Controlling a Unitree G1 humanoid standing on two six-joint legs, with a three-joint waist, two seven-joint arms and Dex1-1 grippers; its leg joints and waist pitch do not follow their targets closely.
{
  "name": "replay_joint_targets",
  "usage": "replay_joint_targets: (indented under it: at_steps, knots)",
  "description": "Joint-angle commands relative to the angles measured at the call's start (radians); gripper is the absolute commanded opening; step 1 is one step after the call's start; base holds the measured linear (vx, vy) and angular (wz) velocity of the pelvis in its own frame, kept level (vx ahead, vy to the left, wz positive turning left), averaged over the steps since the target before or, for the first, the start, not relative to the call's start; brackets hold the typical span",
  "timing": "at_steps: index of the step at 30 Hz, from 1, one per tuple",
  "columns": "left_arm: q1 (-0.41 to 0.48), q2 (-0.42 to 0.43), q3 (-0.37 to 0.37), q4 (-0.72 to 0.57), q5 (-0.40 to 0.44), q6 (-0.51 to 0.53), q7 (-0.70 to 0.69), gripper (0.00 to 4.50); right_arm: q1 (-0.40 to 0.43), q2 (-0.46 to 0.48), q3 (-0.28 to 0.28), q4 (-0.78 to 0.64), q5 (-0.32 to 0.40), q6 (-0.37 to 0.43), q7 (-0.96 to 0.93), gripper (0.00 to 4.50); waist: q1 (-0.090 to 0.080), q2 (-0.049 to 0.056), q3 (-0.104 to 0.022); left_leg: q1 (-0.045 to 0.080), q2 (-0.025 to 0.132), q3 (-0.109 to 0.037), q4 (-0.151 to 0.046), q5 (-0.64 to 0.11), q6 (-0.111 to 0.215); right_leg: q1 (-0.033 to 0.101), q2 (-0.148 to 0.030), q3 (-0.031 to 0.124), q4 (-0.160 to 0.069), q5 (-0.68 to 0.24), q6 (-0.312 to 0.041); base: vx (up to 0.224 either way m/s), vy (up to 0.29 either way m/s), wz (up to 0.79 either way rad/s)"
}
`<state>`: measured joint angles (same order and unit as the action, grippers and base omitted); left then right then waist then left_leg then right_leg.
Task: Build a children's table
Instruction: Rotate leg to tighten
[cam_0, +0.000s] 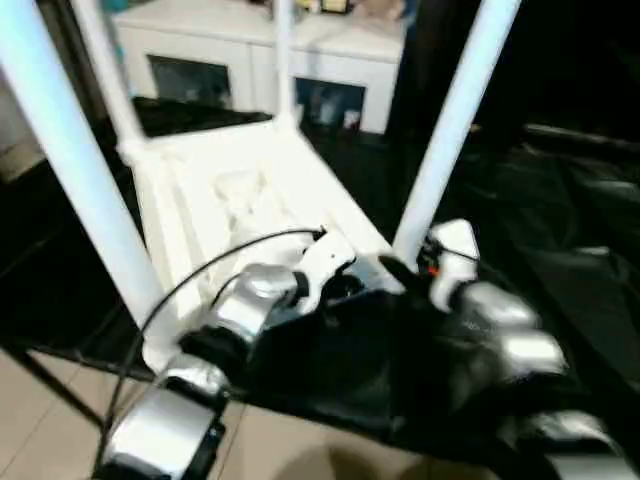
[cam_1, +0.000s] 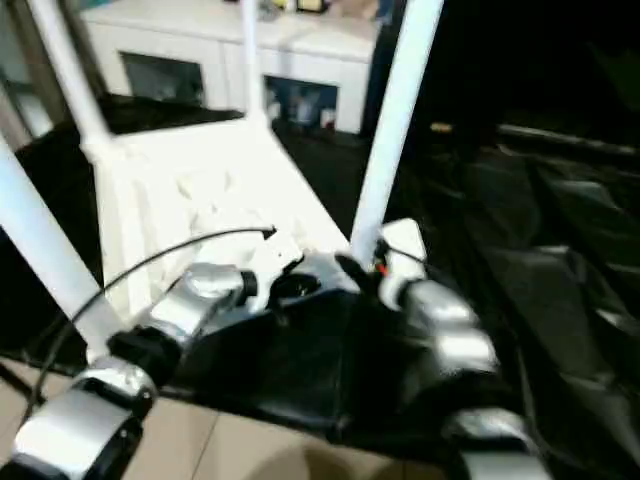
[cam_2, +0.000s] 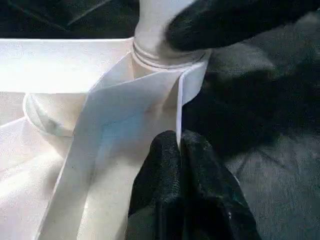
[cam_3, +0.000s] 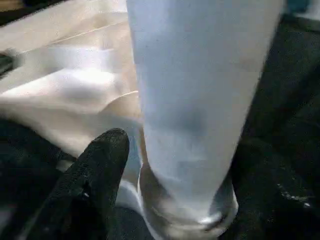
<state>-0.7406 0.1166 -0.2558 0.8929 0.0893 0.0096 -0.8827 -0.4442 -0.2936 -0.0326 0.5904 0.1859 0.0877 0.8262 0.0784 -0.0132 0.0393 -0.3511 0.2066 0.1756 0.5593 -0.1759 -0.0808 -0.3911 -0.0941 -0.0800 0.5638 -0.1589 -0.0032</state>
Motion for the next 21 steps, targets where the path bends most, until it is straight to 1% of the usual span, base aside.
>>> replay_joint_targets:
  at_steps: [1, 2, 3, 4, 5, 6, 7, 8, 9, 10, 11, 12, 13, 14, 16, 17, 18, 19, 20, 21]
  knots:
    - [0.002, 0.023, -0.001, 0.008, -0.007, -0.041, -0.03, 0.0, 0.03, -0.028, 0.051, -0.096, 0.074, 0.038, 0.191, 3.12, 0.007, -0.006, -0.058, 0.006, 0.02, 0.004, -0.057, -0.244, 0.094, 0.044, -0.048, 0.039, -0.062, -0.249, -0.206, 0.0, 0.0, 0.0]
    - [0.006, 0.046, -0.009, 0.005, -0.01, -0.084, -0.083, 0.0, 0.052, -0.079, 0.028, -0.142, 0.119, 0.076, 0.255, 3.12, 0.013, -0.007, -0.06, 0.0, 0.019, 0.005, -0.053, -0.205, 0.111, 0.049, -0.047, 0.04, -0.057, -0.202, -0.213, 0.0, 0.0, 0.0]
    - [0.008, 0.059, -0.013, 0.004, -0.012, -0.113, -0.118, 0.0, 0.066, -0.11, 0.009, -0.172, 0.147, 0.105, 0.299, 3.12, 0.024, -0.009, -0.062, -0.004, 0.021, 0.007, -0.047, -0.166, 0.125, 0.049, -0.043, 0.041, -0.043, -0.129, -0.229, 0.051, -0.022, 0.02]
    - [0.008, 0.075, -0.019, 0.005, -0.015, -0.146, -0.159, 0.0, 0.083, -0.148, -0.021, -0.208, 0.194, 0.162, 0.349, 3.12, 0.026, -0.008, -0.065, -0.008, 0.022, 0.006, -0.045, -0.147, 0.13, 0.051, -0.043, 0.041, -0.034, -0.093, -0.238, 0.0, 0.0, 0.0]
    - [0.007, 0.078, -0.019, 0.007, -0.016, -0.154, -0.166, 0.0, 0.088, -0.157, -0.03, -0.217, 0.206, 0.174, 0.359, 3.12, 0.028, 0.002, -0.067, -0.014, 0.023, 0.003, -0.043, -0.125, 0.14, 0.056, -0.044, 0.039, -0.028, -0.046, -0.249, 0.0, 0.0, 0.0]
    - [0.003, 0.087, -0.02, 0.014, -0.018, -0.179, -0.188, 0.0, 0.103, -0.185, -0.061, -0.247, 0.246, 0.216, 0.395, 3.12, 0.029, 0.008, -0.066, -0.013, 0.022, 0.002, -0.042, -0.123, 0.145, 0.056, -0.042, 0.038, -0.028, -0.033, -0.254, 0.0, 0.0, 0.0]
    - [0.0, 0.093, -0.02, 0.021, -0.02, -0.196, -0.204, 0.0, 0.116, -0.208, -0.087, -0.27, 0.279, 0.251, 0.424, 3.12, 0.03, 0.006, -0.068, -0.011, 0.025, 0.002, -0.04, -0.129, 0.149, 0.055, -0.043, 0.038, -0.026, -0.018, -0.26, 0.0, 0.0, 0.0]
    - [-0.003, 0.099, -0.021, 0.023, -0.031, -0.212, -0.248, 0.0, 0.125, -0.228, -0.128, -0.287, 0.325, 0.29, 0.44, 3.12, 0.032, 0.006, -0.07, -0.008, 0.024, 0.004, -0.036, -0.118, 0.157, 0.055, -0.042, 0.039, -0.021, 0.019, -0.282, 0.0, 0.0, 0.0]
    - [-0.008, 0.102, -0.018, 0.028, -0.046, -0.235, -0.31, 0.0, 0.131, -0.244, -0.182, -0.302, 0.393, 0.33, 0.438, 3.12, 0.033, 0.006, -0.07, -0.009, 0.025, 0.002, -0.036, -0.113, 0.154, 0.054, -0.043, 0.038, -0.019, 0.021, -0.287, 0.0, 0.0, 0.0]
    - [-0.009, 0.102, -0.018, 0.029, -0.048, -0.239, -0.319, 0.0, 0.132, -0.245, -0.193, -0.305, 0.404, 0.336, 0.434, 3.12, 0.033, 0.019, -0.068, -0.006, 0.026, 0.004, -0.037, -0.129, 0.148, 0.049, -0.045, 0.038, -0.026, -0.004, -0.295, 0.0, 0.0, 0.0]
    - [-0.01, 0.103, -0.018, 0.03, -0.051, -0.244, -0.329, 0.0, 0.132, -0.246, -0.204, -0.307, 0.417, 0.343, 0.431, 3.12, 0.033, 0.015, -0.067, -0.006, 0.025, 0.005, -0.038, -0.148, 0.133, 0.05, -0.044, 0.038, -0.026, -0.039, -0.296, 0.0, 0.0, 0.0]
    - [-0.01, 0.106, -0.022, 0.028, -0.057, -0.247, -0.37, 0.0, 0.132, -0.244, -0.239, -0.319, 0.458, 0.364, 0.405, 3.12, 0.033, 0.022, -0.065, -0.005, 0.024, 0.006, -0.038, -0.155, 0.126, 0.048, -0.044, 0.038, -0.028, -0.056, -0.295, 0.0, 0.0, 0.0]
    - [-0.007, 0.111, -0.03, 0.022, -0.067, -0.249, -0.425, 0.0, 0.135, -0.24, -0.269, -0.327, 0.492, 0.377, 0.382, 3.12, 0.033, 0.023, -0.064, -0.003, 0.025, 0.007, -0.04, -0.17, 0.114, 0.047, -0.045, 0.039, -0.032, -0.081, -0.289, 0.0, 0.0, 0.0]
    - [-0.004, 0.113, -0.038, 0.017, -0.071, -0.258, -0.453, 0.0, 0.134, -0.233, -0.283, -0.319, 0.498, 0.369, 0.364, 3.12, 0.036, 0.026, -0.064, -0.001, 0.025, 0.007, -0.041, -0.173, 0.103, 0.047, -0.046, 0.04, -0.033, -0.099, -0.285, 0.0, 0.0, 0.0]
    - [-0.002, 0.115, -0.043, 0.013, -0.073, -0.265, -0.468, 0.0, 0.134, -0.229, -0.29, -0.313, 0.498, 0.362, 0.354, 3.12, 0.038, 0.025, -0.064, -0.001, 0.024, 0.009, -0.041, -0.176, 0.091, 0.045, -0.046, 0.04, -0.035, -0.116, -0.28, 0.0, 0.0, 0.0]
    - [0.001, 0.112, -0.044, 0.01, -0.082, -0.281, -0.49, 0.0, 0.136, -0.219, -0.29, -0.31, 0.484, 0.365, 0.325, 3.12, 0.041, 0.027, -0.065, 0.003, 0.025, 0.01, -0.04, -0.178, 0.089, 0.042, -0.046, 0.041, -0.034, -0.115, -0.281, 0.0, 0.0, 0.0]
    - [0.0, 0.109, -0.045, 0.011, -0.085, -0.301, -0.503, 0.0, 0.14, -0.21, -0.276, -0.303, 0.45, 0.35, 0.301, 3.12, 0.041, 0.028, -0.065, 0.001, 0.025, 0.01, -0.04, -0.169, 0.086, 0.042, -0.045, 0.041, -0.032, -0.106, -0.28, 0.0, 0.0, 0.0]
    - [0.001, 0.106, -0.046, 0.008, -0.089, -0.308, -0.517, 0.0, 0.145, -0.201, -0.26, -0.297, 0.423, 0.339, 0.284, 3.12, 0.042, 0.026, -0.065, -0.002, 0.024, 0.01, -0.04, -0.159, 0.082, 0.043, -0.046, 0.04, -0.032, -0.112, -0.272, 0.0, 0.0, 0.0]
    - [0.001, 0.105, -0.046, 0.008, -0.09, -0.31, -0.519, 0.0, 0.146, -0.2, -0.258, -0.296, 0.42, 0.339, 0.282, 3.12, 0.044, 0.028, -0.066, -0.003, 0.024, 0.01, -0.04, -0.15, 0.078, 0.044, -0.047, 0.04, -0.031, -0.117, -0.266, 0.0, 0.0, 0.0]
    - [0.003, 0.103, -0.049, 0.005, -0.093, -0.329, -0.539, 0.0, 0.15, -0.185, -0.237, -0.284, 0.381, 0.314, 0.254, 3.12, 0.046, 0.026, -0.066, -0.002, 0.024, 0.01, -0.039, -0.144, 0.076, 0.043, -0.048, 0.04, -0.031, -0.119, -0.262, 0.0, 0.0, 0.0]
